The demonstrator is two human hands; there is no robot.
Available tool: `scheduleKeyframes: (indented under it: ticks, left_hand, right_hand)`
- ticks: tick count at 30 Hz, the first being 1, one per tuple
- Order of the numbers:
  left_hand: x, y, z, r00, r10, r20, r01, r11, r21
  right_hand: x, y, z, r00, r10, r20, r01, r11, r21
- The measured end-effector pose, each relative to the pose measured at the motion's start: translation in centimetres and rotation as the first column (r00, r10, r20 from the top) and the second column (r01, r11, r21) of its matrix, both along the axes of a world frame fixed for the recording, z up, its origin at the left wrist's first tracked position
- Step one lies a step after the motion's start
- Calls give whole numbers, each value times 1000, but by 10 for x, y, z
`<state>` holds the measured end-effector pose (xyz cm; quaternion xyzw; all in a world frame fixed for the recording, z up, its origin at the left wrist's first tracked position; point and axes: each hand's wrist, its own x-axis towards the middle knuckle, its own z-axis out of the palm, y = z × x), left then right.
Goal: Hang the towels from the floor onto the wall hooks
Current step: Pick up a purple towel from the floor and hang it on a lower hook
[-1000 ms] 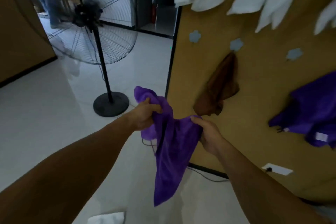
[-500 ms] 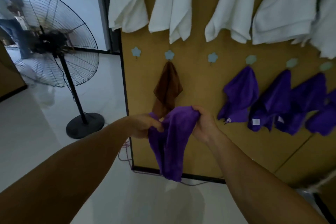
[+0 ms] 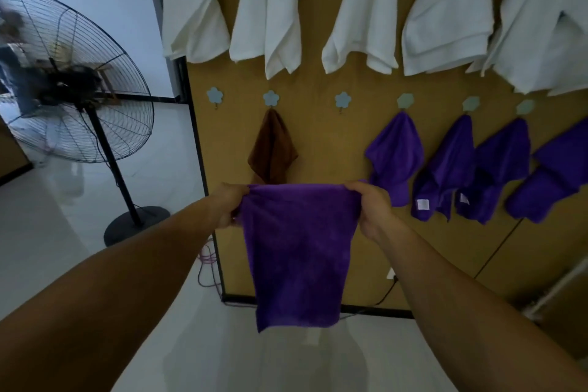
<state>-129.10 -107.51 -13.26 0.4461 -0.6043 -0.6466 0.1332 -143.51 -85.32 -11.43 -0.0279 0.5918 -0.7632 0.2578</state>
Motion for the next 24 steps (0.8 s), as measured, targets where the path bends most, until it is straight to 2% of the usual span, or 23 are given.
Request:
scheduleKeyframes:
  ticks: [2,4,6,9,11,13,17,20,22,24]
  left_hand:
    - [5,-10,9,995,-47,-90,57,993,102]
    - [10,-21,14,986,-115,-124,130,984,119]
    - [14,-32,18,981,-183,-60,185,982,31]
    - [16,-41,26,947,-260,190,300,927,-225]
    - [17,-47,26,935,-186,301,292,886,-360]
    - [20,-54,24,957,-81,279,187,907,-378]
    - [28,-66,20,977,3,214,22,993,-113]
    - [29,-75,18,997,77,-21,-74,991,113]
    - [28,-77,21,988,38,-152,3,965,263]
    - [30,-76,27,975,-106,-195,162,941,297]
  right_hand:
    - [-2,3,4,999,-50,-3,50,998,-30]
    - [-6,5,6,995,-77,-60,76,997,-19]
    - [-9,3,6,984,-73,-160,84,995,61]
    - [-6,1,7,967,-79,-242,122,978,169]
    - [-3,0,8,955,-101,-277,153,973,172]
    - [0,0,10,957,-88,-275,138,976,167]
    - [4,4,11,970,-77,-231,120,976,180]
    - [6,7,11,963,-82,-258,127,979,160]
    - [8,6,12,963,-7,-270,60,980,190]
    - [11,5,13,963,68,-259,-10,975,220]
